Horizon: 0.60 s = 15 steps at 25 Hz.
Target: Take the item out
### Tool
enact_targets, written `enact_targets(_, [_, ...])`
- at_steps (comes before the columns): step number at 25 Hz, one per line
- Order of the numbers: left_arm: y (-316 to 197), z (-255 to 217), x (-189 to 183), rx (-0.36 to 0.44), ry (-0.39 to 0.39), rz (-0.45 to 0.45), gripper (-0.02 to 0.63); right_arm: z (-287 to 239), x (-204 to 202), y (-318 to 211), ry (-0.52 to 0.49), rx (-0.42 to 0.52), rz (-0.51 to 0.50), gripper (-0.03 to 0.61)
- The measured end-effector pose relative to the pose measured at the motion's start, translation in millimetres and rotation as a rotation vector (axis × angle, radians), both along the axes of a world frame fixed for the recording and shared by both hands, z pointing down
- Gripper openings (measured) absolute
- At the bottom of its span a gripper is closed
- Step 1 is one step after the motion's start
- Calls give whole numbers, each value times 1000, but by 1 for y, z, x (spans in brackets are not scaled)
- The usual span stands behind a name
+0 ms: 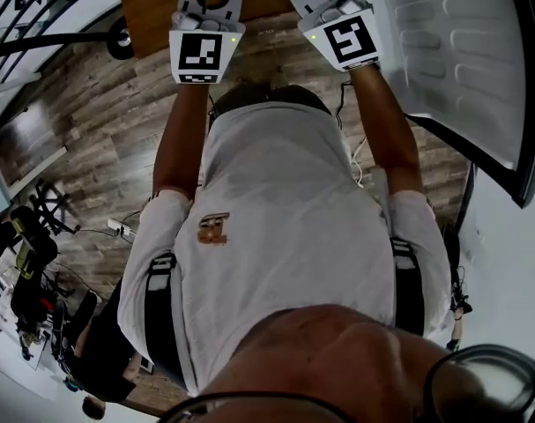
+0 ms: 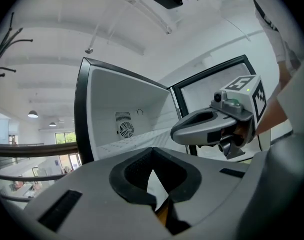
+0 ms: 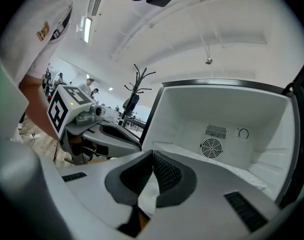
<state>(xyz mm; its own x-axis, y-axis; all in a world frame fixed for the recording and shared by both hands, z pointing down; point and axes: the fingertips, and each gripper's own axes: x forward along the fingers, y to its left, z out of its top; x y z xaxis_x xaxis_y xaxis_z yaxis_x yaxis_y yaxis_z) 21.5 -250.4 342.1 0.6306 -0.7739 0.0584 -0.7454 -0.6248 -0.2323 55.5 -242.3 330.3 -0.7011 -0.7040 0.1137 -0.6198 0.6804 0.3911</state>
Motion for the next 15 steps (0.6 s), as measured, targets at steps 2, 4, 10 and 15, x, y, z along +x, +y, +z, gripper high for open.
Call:
enact_targets(2, [-4, 8, -3, 2, -43, -8, 18, 8, -4, -5, 26, -2, -7, 34])
enact_targets(4, [-9, 15, -6, 5, -98, -11, 18, 13, -6, -11, 37, -9, 1, 34])
enact_targets(10, [-17, 39, -6, 23, -246, 4, 18, 35, -13, -23, 151, 7, 14, 35])
enact_targets(15, [-26, 58, -3, 47, -353, 4, 20, 57, -18, -30, 267, 20, -4, 37])
